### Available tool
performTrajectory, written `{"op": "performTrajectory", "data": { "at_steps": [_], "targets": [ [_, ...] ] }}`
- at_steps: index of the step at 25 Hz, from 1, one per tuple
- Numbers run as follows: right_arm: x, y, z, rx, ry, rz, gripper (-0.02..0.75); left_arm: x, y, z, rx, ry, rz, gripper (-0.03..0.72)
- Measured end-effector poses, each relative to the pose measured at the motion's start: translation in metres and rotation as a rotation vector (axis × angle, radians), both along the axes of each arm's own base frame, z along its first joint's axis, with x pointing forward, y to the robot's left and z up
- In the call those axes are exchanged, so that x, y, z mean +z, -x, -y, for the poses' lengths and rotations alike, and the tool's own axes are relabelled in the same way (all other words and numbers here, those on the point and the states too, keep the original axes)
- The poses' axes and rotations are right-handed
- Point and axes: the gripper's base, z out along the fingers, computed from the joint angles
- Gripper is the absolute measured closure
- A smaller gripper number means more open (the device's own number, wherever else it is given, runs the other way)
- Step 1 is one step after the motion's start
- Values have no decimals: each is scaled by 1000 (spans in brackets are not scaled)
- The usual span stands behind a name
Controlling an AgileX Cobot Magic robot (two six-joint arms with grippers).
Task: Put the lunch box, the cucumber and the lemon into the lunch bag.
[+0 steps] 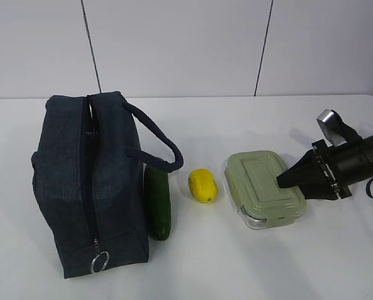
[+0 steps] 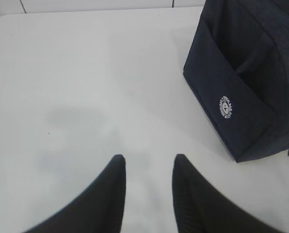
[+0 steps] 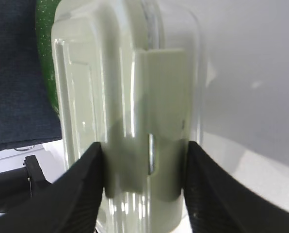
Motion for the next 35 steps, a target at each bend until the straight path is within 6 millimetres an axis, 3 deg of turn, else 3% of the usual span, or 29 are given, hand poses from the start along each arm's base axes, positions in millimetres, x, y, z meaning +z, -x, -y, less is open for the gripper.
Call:
{"op": "performTrajectory", "data": {
  "at_steps": [35],
  "targets": [
    [1, -1, -1, -26, -12, -15, 382, 0, 0, 0, 0, 0, 0, 449]
  ]
}}
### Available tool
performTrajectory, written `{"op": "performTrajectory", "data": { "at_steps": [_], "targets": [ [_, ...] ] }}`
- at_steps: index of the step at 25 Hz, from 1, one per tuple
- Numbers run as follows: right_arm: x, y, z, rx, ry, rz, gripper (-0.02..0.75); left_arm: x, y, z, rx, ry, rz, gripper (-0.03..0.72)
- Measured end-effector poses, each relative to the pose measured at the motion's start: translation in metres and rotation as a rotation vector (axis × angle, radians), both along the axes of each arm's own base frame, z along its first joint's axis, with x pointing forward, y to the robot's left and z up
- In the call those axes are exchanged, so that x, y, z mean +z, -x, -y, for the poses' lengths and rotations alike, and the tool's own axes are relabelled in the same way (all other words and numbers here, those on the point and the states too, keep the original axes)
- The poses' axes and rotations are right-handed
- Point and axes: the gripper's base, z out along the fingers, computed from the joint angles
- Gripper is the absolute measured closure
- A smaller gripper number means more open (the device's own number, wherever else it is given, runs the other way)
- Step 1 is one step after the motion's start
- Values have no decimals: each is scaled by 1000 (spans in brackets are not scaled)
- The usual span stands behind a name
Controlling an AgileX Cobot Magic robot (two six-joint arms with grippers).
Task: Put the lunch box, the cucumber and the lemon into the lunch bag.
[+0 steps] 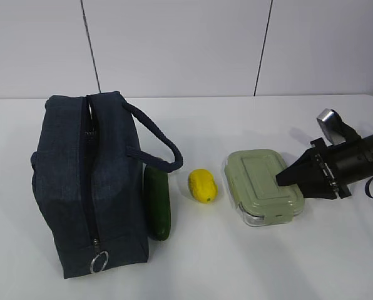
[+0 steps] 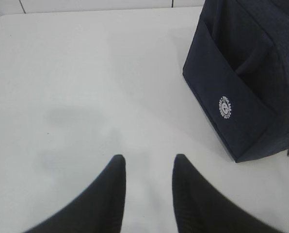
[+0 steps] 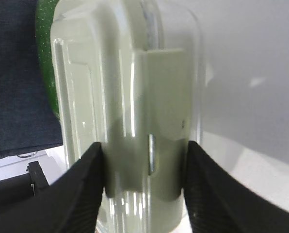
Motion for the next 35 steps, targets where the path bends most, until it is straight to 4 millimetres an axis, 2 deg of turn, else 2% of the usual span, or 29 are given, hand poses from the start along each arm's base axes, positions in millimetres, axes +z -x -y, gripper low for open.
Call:
{"op": "performTrajectory", "data": {
  "at_steps": [11, 23, 29, 35],
  "targets": [
    [2, -1, 1, -33, 8, -18, 384, 0, 0, 0, 0, 0, 0, 449],
    [25, -3, 3, -67, 60, 10, 384, 0, 0, 0, 0, 0, 0, 449],
    [43, -3, 3, -95, 52, 43, 384, 0, 0, 0, 0, 0, -1, 449],
    [50, -4, 0, -117, 39, 34, 384, 5, -15, 0, -1, 8, -68, 449]
  ]
}}
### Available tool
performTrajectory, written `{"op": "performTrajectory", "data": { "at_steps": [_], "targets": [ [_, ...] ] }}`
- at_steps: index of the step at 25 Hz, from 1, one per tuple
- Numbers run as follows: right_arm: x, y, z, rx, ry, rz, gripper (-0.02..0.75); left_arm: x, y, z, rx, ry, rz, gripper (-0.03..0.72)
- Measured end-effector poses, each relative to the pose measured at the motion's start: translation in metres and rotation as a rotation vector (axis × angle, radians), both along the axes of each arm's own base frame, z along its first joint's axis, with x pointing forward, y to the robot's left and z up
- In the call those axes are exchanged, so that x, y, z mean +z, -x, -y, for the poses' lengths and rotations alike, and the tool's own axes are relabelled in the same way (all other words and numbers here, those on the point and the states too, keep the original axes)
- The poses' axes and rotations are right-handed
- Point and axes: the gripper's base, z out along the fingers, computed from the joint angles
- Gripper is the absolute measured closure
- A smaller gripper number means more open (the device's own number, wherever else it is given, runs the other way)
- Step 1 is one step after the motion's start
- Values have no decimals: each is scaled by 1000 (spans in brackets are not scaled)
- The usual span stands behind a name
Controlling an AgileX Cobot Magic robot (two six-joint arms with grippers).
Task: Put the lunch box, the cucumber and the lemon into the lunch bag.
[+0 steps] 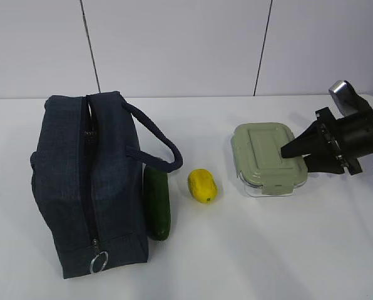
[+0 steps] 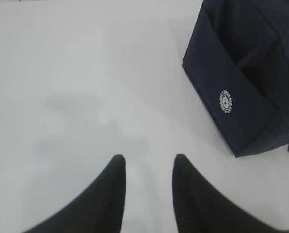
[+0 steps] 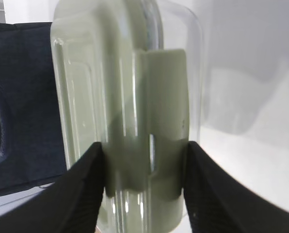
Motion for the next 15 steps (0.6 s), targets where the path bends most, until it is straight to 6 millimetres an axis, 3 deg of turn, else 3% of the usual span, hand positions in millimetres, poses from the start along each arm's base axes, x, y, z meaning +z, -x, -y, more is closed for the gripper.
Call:
{"op": "performTrajectory", "data": {
  "at_steps": [8, 15],
  "targets": [
    [14, -1, -13, -1, -24, 28, 384, 33, -50, 8, -24, 170, 54, 449],
    [30, 0, -14, -23, -35, 50, 384, 19, -112, 16, -44, 350, -135, 420]
  ]
}}
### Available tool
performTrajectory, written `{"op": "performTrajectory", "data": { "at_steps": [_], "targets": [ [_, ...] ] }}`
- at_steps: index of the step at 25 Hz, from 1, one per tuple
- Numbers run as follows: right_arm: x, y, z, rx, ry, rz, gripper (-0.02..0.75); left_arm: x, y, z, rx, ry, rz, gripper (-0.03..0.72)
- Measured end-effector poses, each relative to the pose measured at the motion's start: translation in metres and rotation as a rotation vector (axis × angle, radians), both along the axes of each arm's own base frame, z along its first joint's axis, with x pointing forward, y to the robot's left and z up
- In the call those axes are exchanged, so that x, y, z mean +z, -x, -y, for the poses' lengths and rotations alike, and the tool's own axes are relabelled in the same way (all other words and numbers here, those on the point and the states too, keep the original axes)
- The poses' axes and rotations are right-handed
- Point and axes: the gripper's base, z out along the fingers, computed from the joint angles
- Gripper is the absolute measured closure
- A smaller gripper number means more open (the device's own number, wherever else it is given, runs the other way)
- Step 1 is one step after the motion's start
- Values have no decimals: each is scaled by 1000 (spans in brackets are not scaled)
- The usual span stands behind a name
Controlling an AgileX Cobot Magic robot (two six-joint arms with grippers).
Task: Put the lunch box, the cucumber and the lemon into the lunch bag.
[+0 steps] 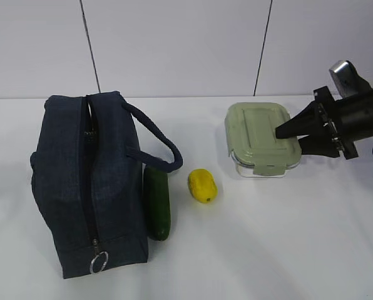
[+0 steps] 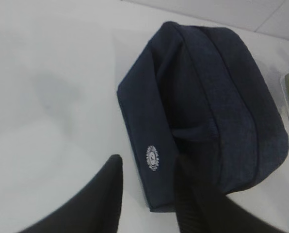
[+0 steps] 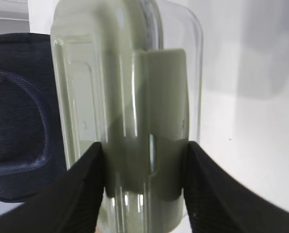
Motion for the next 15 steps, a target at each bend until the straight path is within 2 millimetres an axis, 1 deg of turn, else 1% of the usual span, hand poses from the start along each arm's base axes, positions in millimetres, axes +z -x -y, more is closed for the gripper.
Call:
{"op": "performTrajectory", "data": {
  "at_steps": [1, 4, 6, 11, 15],
  "targets": [
    [1, 0, 0, -1, -3, 1, 384, -2, -9, 2, -22, 21, -24, 395],
    [5, 1, 0, -6, -5, 9, 384, -5, -36, 9, -75, 103, -72, 282],
    [8, 1, -1, -10, -7, 11, 384, -7, -55, 12, -101, 156, -99, 237],
    [9, 1, -1, -18, -12, 4, 384, -23, -103, 21, -176, 288, -217, 215],
    [8, 2, -1, -21, -16, -5, 384, -33, -133, 24, -207, 351, -251, 214]
  ]
}}
